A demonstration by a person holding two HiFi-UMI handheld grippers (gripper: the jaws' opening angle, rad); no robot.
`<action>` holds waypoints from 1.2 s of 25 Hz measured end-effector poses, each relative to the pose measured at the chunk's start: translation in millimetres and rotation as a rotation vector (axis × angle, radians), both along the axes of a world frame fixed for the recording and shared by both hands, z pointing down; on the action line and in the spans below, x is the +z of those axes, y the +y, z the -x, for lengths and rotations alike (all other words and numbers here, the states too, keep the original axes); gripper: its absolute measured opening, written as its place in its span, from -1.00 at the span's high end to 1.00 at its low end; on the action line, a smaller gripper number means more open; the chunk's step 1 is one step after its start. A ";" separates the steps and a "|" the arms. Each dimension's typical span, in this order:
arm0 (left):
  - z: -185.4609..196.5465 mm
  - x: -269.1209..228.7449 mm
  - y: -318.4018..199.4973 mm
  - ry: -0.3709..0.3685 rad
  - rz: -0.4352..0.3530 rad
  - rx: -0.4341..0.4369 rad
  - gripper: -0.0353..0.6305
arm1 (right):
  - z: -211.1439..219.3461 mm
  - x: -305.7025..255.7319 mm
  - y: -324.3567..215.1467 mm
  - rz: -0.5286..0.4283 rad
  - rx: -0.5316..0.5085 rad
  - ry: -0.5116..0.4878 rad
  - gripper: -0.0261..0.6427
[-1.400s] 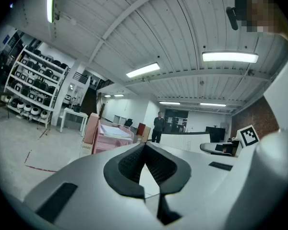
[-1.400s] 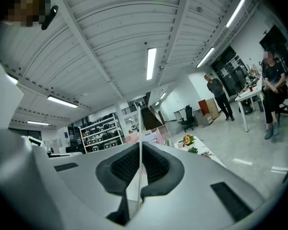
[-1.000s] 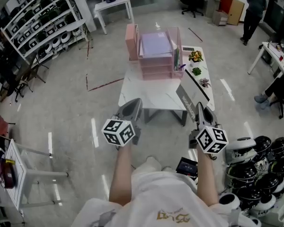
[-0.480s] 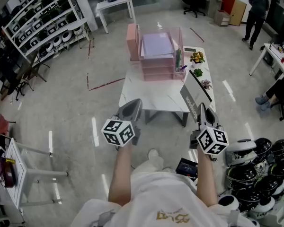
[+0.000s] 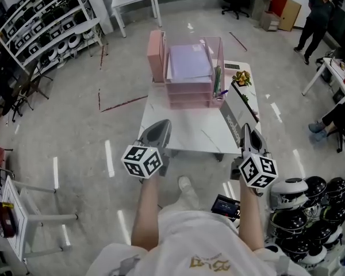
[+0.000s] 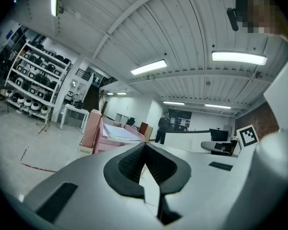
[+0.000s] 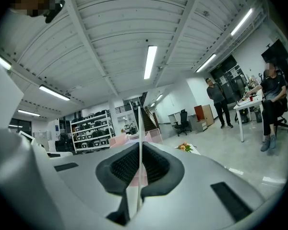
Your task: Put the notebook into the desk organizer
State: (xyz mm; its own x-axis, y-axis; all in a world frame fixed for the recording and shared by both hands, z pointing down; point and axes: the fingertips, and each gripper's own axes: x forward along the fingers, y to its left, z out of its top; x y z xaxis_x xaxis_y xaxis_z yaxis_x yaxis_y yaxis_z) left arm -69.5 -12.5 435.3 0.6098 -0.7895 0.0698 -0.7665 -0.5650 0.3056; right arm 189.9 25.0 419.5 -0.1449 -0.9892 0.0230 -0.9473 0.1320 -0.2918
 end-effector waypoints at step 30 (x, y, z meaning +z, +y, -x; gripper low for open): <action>-18.5 -4.1 -251.9 -0.042 -0.015 0.118 0.85 | 0.0 -5.5 -249.2 0.006 0.094 0.022 0.86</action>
State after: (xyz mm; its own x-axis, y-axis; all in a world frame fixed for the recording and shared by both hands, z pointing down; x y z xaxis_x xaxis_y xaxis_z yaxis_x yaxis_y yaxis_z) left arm -51.0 -264.4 431.2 0.6955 -0.7134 0.0858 -0.7061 -0.6566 0.2650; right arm 189.9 -224.2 413.9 -0.0511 -0.9982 0.0307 -0.9617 0.0409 -0.2711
